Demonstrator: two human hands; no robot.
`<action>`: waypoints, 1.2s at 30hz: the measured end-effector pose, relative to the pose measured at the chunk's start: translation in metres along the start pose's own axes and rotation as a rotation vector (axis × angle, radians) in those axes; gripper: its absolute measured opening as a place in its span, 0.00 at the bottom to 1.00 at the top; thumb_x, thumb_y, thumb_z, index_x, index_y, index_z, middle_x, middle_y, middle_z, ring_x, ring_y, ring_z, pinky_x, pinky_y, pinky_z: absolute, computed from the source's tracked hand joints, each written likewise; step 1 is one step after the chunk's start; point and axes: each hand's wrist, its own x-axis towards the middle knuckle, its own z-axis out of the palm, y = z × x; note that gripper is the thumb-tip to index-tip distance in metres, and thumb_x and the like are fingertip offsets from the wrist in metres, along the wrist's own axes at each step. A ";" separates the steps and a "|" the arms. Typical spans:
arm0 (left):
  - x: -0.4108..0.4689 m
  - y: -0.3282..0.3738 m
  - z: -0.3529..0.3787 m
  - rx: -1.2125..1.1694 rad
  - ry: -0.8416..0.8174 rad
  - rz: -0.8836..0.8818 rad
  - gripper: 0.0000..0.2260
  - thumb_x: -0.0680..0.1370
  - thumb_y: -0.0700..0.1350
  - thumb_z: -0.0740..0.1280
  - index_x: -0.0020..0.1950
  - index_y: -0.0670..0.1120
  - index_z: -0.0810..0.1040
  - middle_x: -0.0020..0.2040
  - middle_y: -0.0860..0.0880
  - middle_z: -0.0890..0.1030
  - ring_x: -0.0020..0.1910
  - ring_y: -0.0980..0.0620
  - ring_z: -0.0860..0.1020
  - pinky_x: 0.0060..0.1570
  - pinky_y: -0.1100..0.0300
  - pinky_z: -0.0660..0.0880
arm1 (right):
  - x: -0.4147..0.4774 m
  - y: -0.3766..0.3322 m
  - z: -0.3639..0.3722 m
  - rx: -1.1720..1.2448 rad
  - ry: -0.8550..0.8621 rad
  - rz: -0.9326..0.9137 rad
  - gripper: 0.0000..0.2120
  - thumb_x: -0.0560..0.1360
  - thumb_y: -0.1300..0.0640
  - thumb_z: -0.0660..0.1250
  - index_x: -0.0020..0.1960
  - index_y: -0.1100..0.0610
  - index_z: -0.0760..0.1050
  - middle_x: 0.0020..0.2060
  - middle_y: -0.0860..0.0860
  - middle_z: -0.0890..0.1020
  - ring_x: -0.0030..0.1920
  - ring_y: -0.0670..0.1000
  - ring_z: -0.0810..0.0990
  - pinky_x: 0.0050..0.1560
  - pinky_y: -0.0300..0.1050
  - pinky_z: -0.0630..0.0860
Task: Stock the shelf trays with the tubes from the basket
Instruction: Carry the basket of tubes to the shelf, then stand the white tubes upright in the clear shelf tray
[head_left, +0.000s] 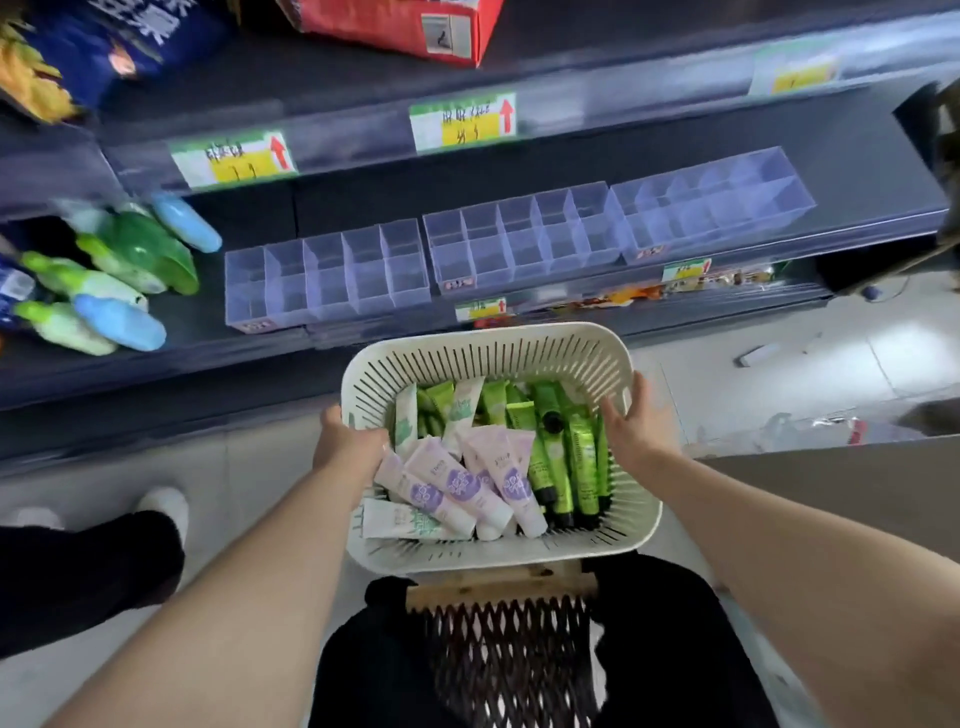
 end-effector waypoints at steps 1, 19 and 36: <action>0.008 -0.001 0.012 0.003 -0.009 -0.003 0.23 0.71 0.41 0.70 0.65 0.50 0.68 0.52 0.47 0.80 0.47 0.43 0.79 0.48 0.52 0.79 | 0.012 0.009 0.006 -0.026 -0.006 0.013 0.28 0.82 0.45 0.54 0.77 0.51 0.48 0.60 0.61 0.77 0.36 0.51 0.73 0.32 0.41 0.64; 0.148 -0.045 0.154 0.028 0.146 0.195 0.20 0.75 0.46 0.70 0.65 0.50 0.68 0.55 0.46 0.80 0.45 0.44 0.77 0.45 0.54 0.76 | 0.192 0.076 0.113 0.014 0.078 -0.189 0.22 0.81 0.46 0.55 0.71 0.51 0.54 0.50 0.60 0.80 0.39 0.57 0.80 0.29 0.43 0.71; 0.116 -0.034 0.198 1.054 0.194 0.901 0.20 0.74 0.39 0.63 0.64 0.52 0.76 0.66 0.47 0.69 0.65 0.45 0.65 0.61 0.49 0.67 | 0.168 0.088 0.158 -0.675 0.237 -0.636 0.19 0.75 0.57 0.62 0.66 0.51 0.70 0.64 0.51 0.70 0.66 0.53 0.67 0.65 0.54 0.66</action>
